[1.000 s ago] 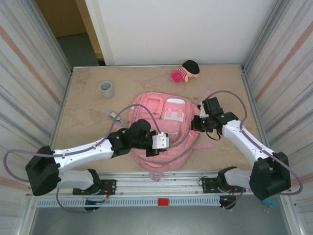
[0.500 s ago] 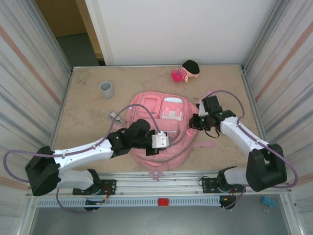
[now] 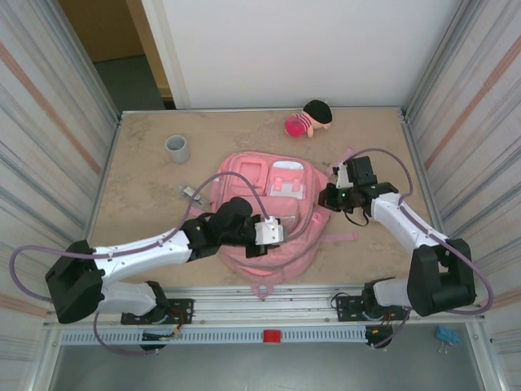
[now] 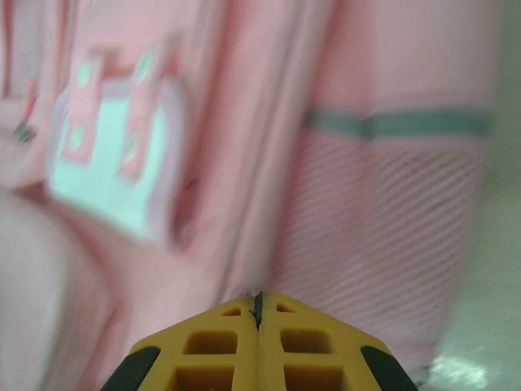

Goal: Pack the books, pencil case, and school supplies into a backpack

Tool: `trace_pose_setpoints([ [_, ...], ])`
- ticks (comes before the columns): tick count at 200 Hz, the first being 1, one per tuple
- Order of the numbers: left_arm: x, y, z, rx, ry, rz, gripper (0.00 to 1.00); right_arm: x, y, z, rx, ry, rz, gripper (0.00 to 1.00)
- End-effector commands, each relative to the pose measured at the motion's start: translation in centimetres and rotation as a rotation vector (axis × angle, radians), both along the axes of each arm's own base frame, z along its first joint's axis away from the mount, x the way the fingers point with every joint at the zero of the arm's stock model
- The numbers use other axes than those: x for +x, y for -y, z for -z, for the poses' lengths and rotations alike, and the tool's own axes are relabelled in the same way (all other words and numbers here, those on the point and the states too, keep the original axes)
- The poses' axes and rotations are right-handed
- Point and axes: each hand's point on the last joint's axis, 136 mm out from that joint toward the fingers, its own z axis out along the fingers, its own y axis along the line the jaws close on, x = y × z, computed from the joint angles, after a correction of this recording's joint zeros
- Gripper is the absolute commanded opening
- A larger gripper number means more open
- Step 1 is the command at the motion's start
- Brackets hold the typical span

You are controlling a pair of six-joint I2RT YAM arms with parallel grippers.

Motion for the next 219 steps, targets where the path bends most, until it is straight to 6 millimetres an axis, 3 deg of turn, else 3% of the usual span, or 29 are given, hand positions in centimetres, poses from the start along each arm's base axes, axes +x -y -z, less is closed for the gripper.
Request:
trace_pose_setpoints([
  [1,-2.0,1.0,-2.4,-0.067,-0.03,0.085,0.0,3.6,2.2,-2.0,-0.05,0.13,0.093,0.0],
  [32,-1.2,0.4,-3.0,-0.072,-0.004,0.03,0.11,3.1,2.1,-3.9,-0.027,0.175,0.103,0.15],
  [50,-1.1,0.0,-4.0,-0.084,0.007,0.013,0.43,2.3,2.2,-5.6,-0.017,0.212,0.101,0.31],
  [79,-0.9,-1.4,-6.1,-0.113,0.038,-0.028,0.63,0.4,1.7,-8.6,0.038,0.292,0.073,0.43],
  [113,0.3,-3.9,-5.9,-0.074,0.074,-0.085,0.67,-2.6,0.8,-11.3,0.131,0.417,0.032,0.46],
  [147,0.9,-5.6,-4.4,0.042,0.117,-0.092,0.68,-5.0,0.1,-11.6,0.199,0.489,0.01,0.49],
  [186,1.9,-5.1,-0.7,0.203,0.112,-0.063,0.69,-7.1,-0.9,-10.5,0.237,0.505,-0.041,0.51],
  [219,2.7,-4.0,1.0,0.243,0.115,-0.035,0.69,-8.3,-1.0,-9.4,0.238,0.498,-0.056,0.52],
])
